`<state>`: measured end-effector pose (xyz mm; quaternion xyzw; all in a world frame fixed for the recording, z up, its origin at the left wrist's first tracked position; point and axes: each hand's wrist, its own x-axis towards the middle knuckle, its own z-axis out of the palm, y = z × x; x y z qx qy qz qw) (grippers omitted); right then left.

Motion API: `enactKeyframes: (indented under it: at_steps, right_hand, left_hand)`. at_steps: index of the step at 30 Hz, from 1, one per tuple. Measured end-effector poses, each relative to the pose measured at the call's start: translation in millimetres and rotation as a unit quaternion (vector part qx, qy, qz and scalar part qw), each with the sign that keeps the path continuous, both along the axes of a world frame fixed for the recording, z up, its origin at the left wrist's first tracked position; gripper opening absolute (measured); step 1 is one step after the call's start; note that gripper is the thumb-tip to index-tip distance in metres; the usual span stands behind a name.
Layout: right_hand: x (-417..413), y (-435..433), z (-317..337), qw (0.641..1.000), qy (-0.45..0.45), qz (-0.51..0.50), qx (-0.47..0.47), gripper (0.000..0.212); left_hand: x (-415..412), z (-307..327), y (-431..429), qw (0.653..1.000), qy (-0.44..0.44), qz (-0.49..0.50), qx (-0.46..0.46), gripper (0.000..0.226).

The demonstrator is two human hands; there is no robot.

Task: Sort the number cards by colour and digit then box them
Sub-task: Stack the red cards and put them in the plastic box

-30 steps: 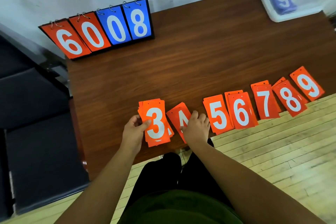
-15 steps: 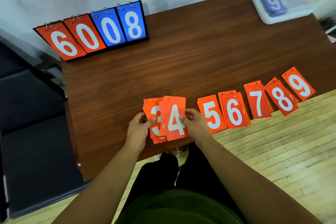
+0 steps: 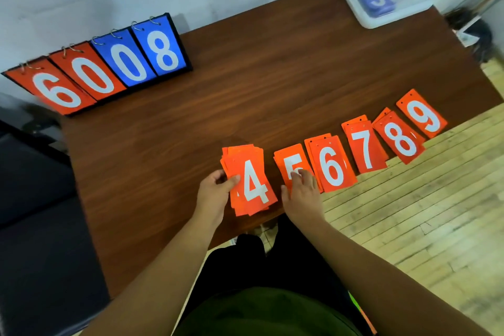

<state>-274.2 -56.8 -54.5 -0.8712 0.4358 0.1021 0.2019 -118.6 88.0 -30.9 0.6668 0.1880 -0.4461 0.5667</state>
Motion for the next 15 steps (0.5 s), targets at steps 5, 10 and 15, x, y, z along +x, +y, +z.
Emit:
enactKeyframes:
  at_steps: [5, 10, 15]
  right_hand:
    - [-7.8, 10.9, -10.8, 0.994, 0.008, 0.103, -0.043, 0.049]
    - [7.0, 6.7, -12.4, 0.999, 0.004, 0.001, -0.053, 0.060]
    - [29.8, -12.4, -17.5, 0.995, 0.100, -0.024, -0.013, 0.090]
  left_hand:
    - [-0.6, 2.9, -4.0, 1.000, -0.004, 0.013, 0.004, 0.044]
    - [1.2, 1.3, -0.7, 0.999, -0.022, 0.024, 0.010, 0.023]
    - [5.0, 0.2, 4.2, 0.999, -0.025, 0.031, 0.021, 0.020]
